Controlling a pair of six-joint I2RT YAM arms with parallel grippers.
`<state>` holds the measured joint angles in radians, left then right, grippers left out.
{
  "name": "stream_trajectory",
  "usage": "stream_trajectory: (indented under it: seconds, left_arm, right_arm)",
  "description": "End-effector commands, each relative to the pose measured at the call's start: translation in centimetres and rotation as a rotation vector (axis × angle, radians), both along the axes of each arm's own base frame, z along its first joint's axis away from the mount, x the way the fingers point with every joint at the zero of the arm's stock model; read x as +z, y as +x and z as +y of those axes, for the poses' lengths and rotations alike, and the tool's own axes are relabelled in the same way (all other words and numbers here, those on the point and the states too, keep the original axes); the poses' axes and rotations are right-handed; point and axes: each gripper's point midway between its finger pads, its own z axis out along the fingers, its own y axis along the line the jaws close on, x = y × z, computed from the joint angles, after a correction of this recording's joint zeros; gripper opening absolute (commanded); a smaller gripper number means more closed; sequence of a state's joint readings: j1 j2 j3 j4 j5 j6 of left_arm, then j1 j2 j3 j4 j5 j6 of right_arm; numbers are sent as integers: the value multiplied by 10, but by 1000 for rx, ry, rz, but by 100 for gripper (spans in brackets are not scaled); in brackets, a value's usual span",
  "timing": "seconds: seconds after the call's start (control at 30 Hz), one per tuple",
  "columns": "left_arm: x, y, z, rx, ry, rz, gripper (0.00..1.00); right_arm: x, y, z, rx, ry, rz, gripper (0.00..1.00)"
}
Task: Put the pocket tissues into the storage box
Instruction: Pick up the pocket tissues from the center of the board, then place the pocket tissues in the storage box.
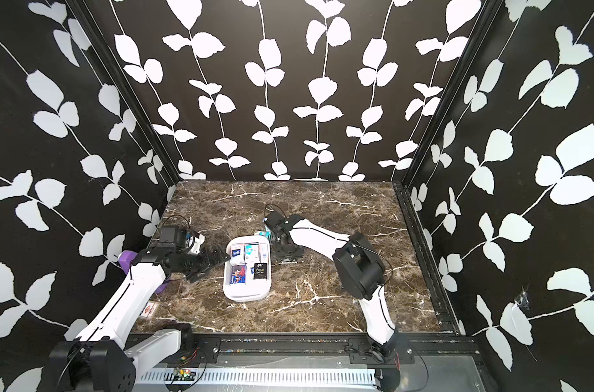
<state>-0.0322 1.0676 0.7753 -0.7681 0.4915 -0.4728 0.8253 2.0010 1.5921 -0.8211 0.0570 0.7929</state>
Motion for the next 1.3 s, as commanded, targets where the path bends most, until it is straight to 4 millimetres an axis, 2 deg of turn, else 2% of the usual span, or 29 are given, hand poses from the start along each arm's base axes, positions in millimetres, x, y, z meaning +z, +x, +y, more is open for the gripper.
stream_trajectory:
  seconds: [0.0, 0.13, 0.27, 0.4, 0.5, 0.7, 0.77, 1.07, 1.2, 1.27]
  left_arm:
    - [5, 5, -5, -13, -24, -22, 99]
    - [2, 3, -5, -18, -28, -14, 99]
    - [1, 3, -5, -7, -33, -12, 99]
    - [2, 3, -7, -9, -44, -10, 99]
    - [5, 1, -7, -14, -45, -17, 99]
    - [7, -5, -7, -21, -39, -24, 99]
    - [5, -7, -7, -18, -40, -19, 99]
    - [-1, -1, -10, -4, -74, -19, 99]
    - [-5, -1, -12, -4, -81, -2, 99]
    - [-6, -2, -12, -9, -77, 3, 99]
  right_arm:
    - [35, -17, 5, -7, 44, -64, 51]
    - [51, -45, 35, 54, 90, -88, 51]
    - [49, -81, 79, 125, 168, -61, 52]
    - [42, -99, 108, 171, 183, -52, 52]
    - [32, -105, 119, 175, 183, -46, 51]
    - [24, -98, 121, 137, 161, -76, 52]
    - [26, -100, 121, 145, 158, -73, 58]
    - [78, -90, 96, 128, 154, -197, 72]
    - [91, -76, 84, 99, 166, -240, 75]
    - [88, -68, 77, 83, 167, -240, 77]
